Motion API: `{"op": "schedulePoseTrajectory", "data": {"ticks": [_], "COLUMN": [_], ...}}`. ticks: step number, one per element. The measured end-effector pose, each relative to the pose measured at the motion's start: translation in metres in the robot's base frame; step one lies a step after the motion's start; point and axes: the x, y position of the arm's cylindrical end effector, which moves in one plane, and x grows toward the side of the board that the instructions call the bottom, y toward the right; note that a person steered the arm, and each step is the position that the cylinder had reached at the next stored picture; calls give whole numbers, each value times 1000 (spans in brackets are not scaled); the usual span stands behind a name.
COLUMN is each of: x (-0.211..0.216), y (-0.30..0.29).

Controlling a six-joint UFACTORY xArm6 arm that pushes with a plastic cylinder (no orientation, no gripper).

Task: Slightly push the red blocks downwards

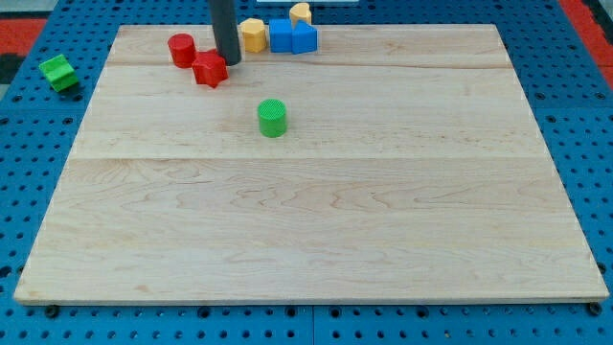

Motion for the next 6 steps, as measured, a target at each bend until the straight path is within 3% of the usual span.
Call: {"op": "schedulePoseTrajectory", "data": {"ticks": [3,6], "x": [-46,-25], "y": [-31,-156]}}
